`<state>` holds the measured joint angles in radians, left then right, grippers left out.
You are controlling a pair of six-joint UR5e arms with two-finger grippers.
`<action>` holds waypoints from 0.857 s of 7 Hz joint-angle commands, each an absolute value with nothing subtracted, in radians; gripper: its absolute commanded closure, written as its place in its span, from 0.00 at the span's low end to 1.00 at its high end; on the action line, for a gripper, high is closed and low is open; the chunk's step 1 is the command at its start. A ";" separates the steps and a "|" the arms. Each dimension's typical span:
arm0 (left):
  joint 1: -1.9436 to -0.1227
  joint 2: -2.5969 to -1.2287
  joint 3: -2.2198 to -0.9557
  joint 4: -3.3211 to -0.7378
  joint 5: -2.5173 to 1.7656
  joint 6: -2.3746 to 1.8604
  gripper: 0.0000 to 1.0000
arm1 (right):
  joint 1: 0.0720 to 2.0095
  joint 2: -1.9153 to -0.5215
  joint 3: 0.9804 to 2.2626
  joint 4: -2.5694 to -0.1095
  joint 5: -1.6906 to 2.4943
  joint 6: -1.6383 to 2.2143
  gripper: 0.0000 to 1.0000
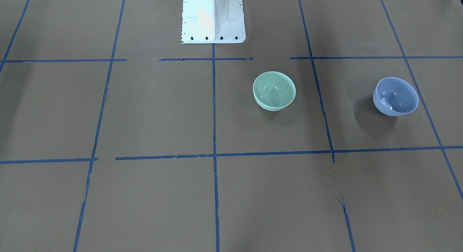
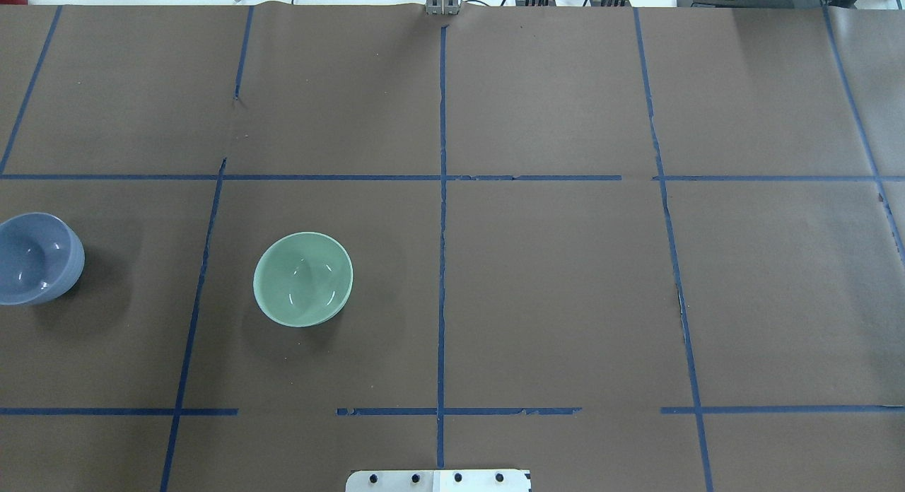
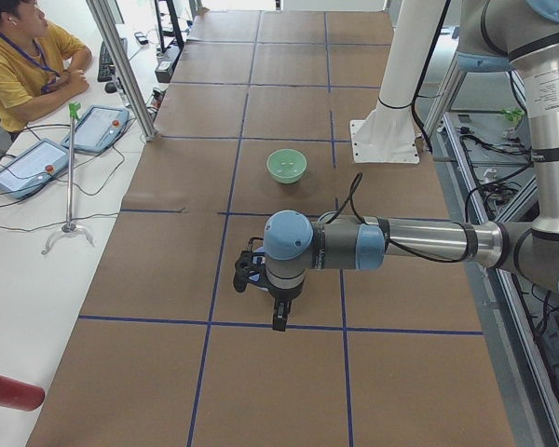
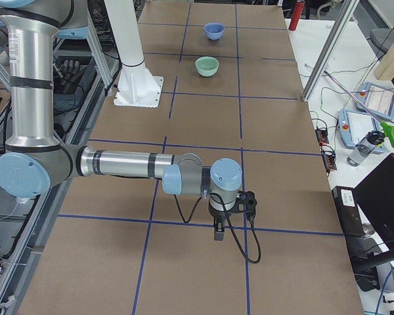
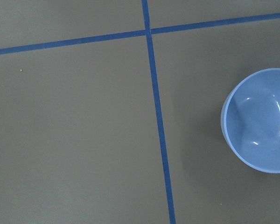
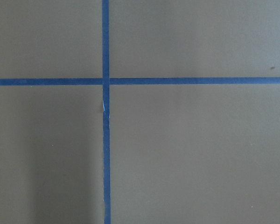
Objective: Stack blue bowl on green bowl
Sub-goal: 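Lower the left gripper onto the rim of the blue bowl and grasp it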
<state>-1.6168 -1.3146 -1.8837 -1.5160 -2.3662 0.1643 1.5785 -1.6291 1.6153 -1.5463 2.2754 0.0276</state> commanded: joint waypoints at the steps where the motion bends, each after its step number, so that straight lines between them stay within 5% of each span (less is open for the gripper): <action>1: -1.617 -1.325 -1.884 -1.516 -2.364 0.167 0.00 | 1.578 -1.629 1.615 -1.546 2.275 0.028 0.00; 6: -1.583 -1.373 -1.833 -1.576 -2.364 0.163 0.00 | 1.578 -1.629 1.615 -1.546 2.275 0.028 0.00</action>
